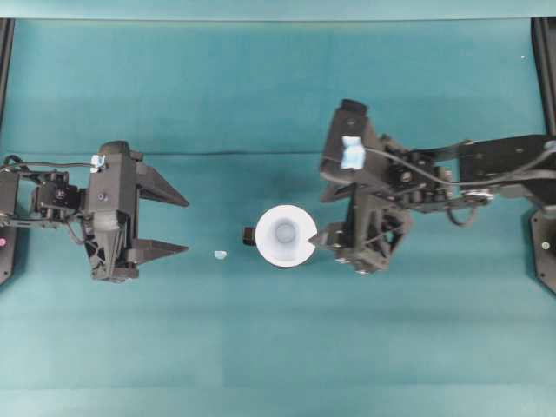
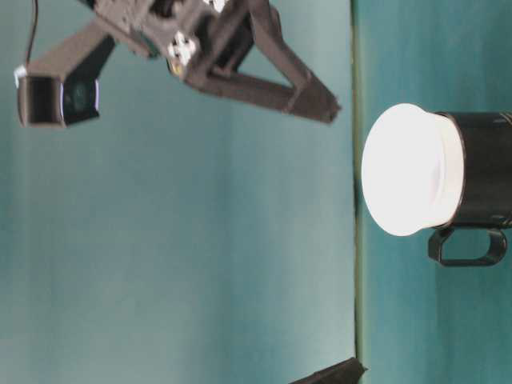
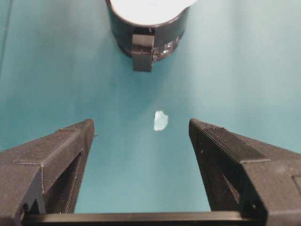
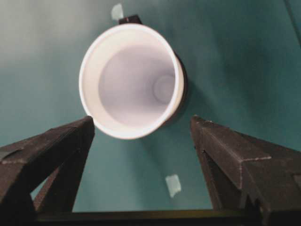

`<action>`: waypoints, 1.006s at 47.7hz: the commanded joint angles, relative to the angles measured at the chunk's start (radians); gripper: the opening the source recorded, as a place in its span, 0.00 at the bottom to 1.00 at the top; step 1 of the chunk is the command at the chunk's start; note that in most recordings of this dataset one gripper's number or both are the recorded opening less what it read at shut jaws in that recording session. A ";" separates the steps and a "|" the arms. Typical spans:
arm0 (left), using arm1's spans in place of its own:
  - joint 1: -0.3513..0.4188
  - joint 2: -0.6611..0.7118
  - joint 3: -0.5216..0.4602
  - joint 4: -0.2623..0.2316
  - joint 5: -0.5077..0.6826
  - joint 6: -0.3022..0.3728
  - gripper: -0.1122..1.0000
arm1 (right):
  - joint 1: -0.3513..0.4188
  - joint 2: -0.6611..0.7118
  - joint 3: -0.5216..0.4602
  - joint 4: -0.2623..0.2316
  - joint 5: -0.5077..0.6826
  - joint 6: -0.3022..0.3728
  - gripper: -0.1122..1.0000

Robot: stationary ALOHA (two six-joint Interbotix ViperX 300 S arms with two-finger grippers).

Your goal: Put the paper cup into the moved cup holder.

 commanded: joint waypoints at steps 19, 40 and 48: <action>-0.003 -0.005 -0.012 0.002 -0.003 0.000 0.83 | 0.003 -0.137 0.091 -0.018 -0.012 -0.014 0.91; -0.003 -0.003 -0.011 0.002 -0.005 0.000 0.83 | 0.003 -0.184 0.135 -0.018 -0.014 -0.014 0.91; -0.003 -0.005 -0.012 0.002 -0.005 0.000 0.83 | 0.003 -0.190 0.143 -0.018 -0.014 -0.012 0.91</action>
